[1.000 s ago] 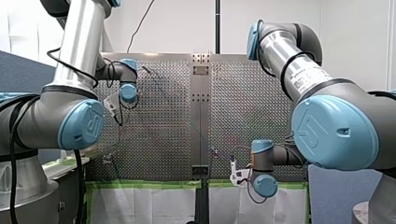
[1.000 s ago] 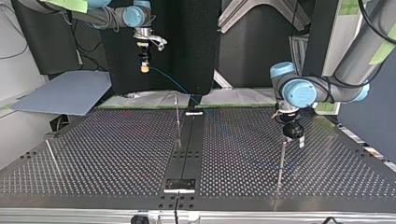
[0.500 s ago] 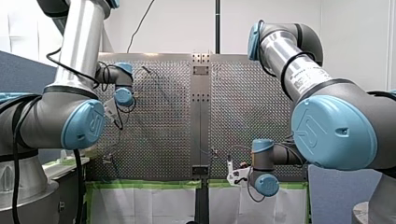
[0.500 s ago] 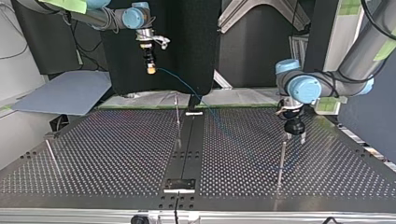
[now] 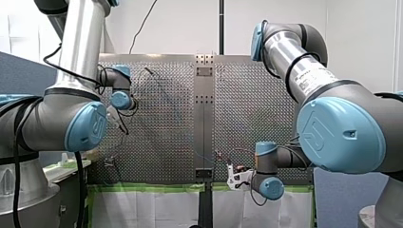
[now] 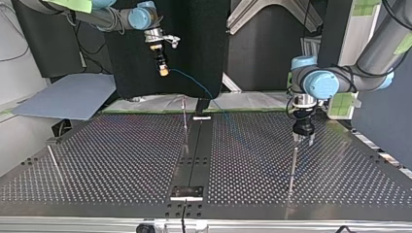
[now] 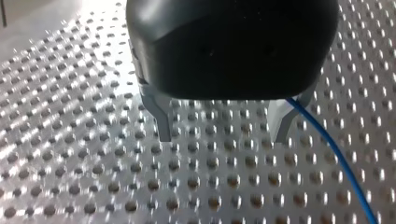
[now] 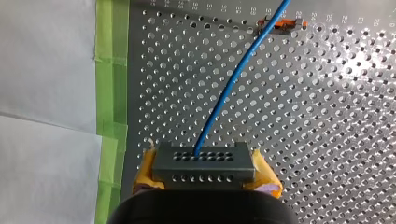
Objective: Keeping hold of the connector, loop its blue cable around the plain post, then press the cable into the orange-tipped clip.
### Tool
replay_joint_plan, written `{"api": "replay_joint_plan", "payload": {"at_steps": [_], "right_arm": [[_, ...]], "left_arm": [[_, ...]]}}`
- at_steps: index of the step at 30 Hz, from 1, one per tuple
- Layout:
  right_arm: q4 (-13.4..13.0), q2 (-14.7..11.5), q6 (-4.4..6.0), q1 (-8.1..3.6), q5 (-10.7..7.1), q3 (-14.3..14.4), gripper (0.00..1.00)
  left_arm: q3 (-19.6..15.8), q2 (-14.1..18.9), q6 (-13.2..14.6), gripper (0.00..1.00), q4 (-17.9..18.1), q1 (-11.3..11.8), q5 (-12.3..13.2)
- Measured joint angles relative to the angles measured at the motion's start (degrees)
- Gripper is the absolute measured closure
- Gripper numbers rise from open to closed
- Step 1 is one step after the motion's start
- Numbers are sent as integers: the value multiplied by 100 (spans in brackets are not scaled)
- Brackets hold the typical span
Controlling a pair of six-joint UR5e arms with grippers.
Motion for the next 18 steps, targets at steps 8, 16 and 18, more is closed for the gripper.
{"api": "replay_joint_plan", "payload": {"at_steps": [8,16,18], "right_arm": [[-4,0,0,31,-4,-2,100],[-14,0,0,44,-4,-2,100],[-13,0,0,48,-4,-2,100]], "left_arm": [[-349,459,-473,0,152,-50,143],[-435,743,-939,0,202,-140,451],[-438,751,-1046,0,201,-183,555]]}}
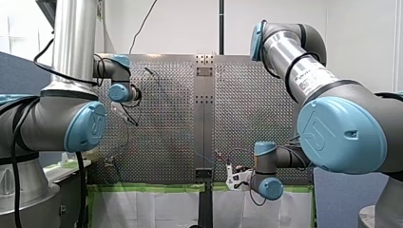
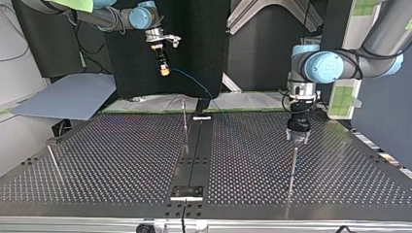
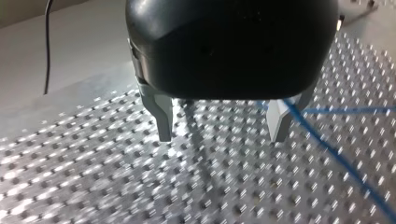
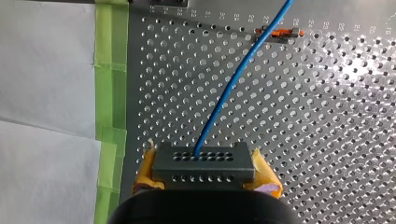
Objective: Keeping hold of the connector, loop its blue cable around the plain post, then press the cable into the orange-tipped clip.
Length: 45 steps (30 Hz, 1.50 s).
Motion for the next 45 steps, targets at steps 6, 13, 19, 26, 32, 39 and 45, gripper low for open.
{"api": "replay_joint_plan", "payload": {"at_steps": [6,13,19,26,32,39,45], "right_arm": [[-9,0,0,-2,0,1,100],[-10,0,-2,1,0,1,100],[-4,0,-23,11,0,1,100],[-7,0,-44,19,0,2,100],[-1,0,-61,25,0,1,100],[3,0,-74,24,0,0,100],[4,0,-77,24,0,1,100]], "left_arm": [[-2,3,-307,0,-7,-127,305],[-3,58,-703,0,-115,-266,595],[-63,335,-985,0,-258,-332,395],[-200,634,-1138,0,-204,-347,338],[-254,689,-1075,0,-213,-361,235],[-306,999,-702,0,-550,-402,5],[-379,1350,-348,0,-903,-404,-336]]}}
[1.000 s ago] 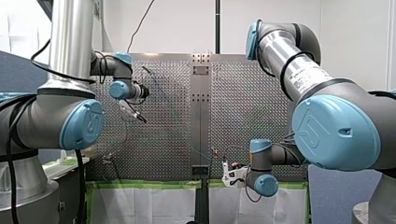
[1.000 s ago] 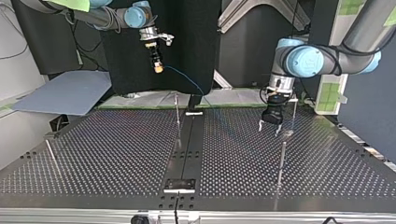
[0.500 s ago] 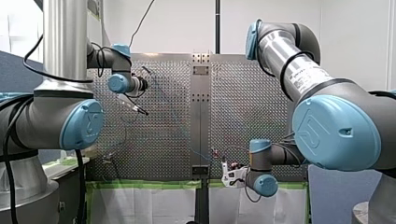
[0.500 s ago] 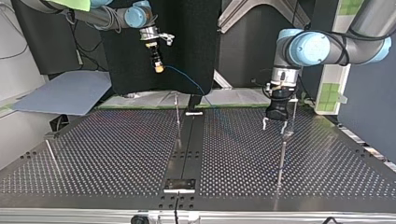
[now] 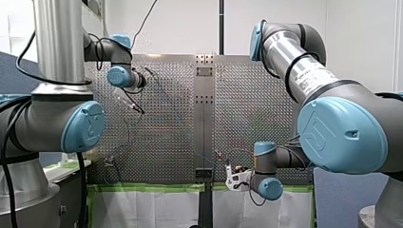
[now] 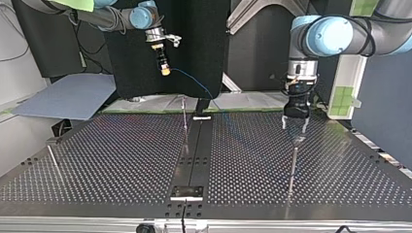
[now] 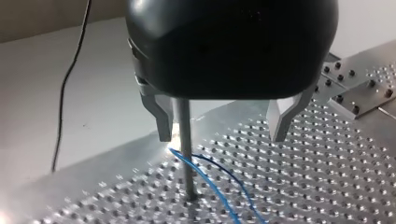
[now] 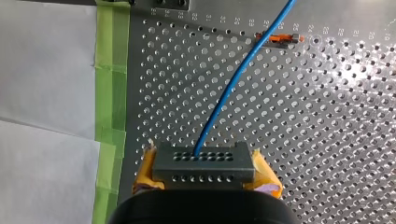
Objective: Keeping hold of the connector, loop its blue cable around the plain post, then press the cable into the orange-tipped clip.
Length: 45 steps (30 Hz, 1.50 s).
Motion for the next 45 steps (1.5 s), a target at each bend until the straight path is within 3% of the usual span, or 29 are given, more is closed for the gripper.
{"api": "replay_joint_plan", "payload": {"at_steps": [15,23,31,37,45], "right_arm": [[9,0,57,-26,-1,-7,100],[84,-1,59,-36,11,-49,100],[252,0,20,-22,17,-93,100],[284,0,9,2,22,-95,100],[305,0,6,8,24,-97,100]], "left_arm": [[693,891,891,0,-891,15,-878],[1119,1221,1319,0,-1317,-105,-1043],[1555,903,1755,0,-1756,-414,-1173],[1870,571,2090,0,-2090,-741,-1486],[1956,99,2577,0,-2575,-1209,-1966]]}}
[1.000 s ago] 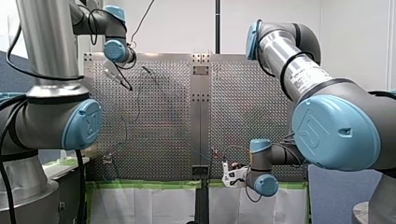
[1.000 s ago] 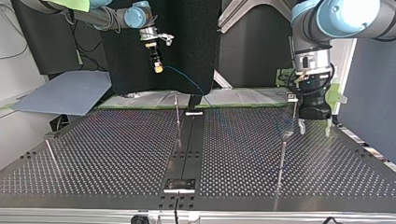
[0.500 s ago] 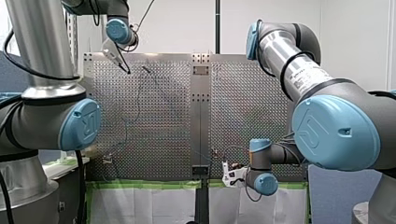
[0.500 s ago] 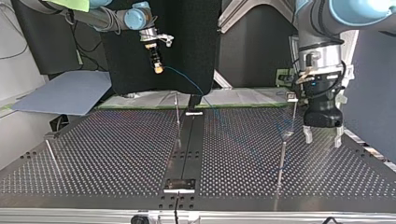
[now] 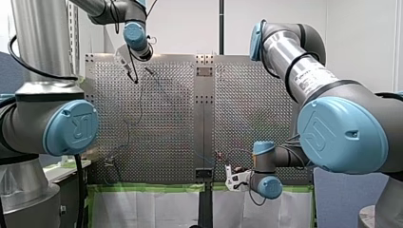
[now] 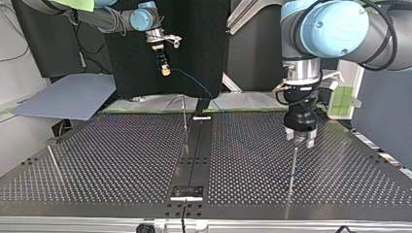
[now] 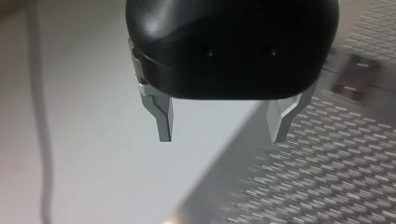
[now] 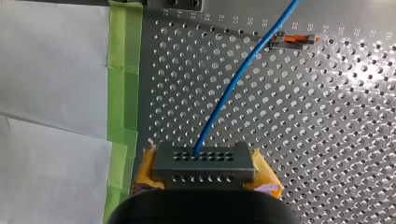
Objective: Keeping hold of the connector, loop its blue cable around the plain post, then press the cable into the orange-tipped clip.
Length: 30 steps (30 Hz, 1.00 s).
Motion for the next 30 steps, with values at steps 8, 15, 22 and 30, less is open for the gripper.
{"api": "replay_joint_plan", "payload": {"at_steps": [8,15,22,30], "right_arm": [[1,0,-7,0,2,-3,100],[-13,0,-9,1,-5,-6,100],[1,0,-14,0,-7,-21,100],[5,0,-16,4,-7,-24,100]], "left_arm": [[47,-62,447,0,-450,-56,-151],[253,149,887,0,-887,2,8],[544,9,1296,0,-1297,84,395],[860,-105,1778,0,-1780,237,706]]}}
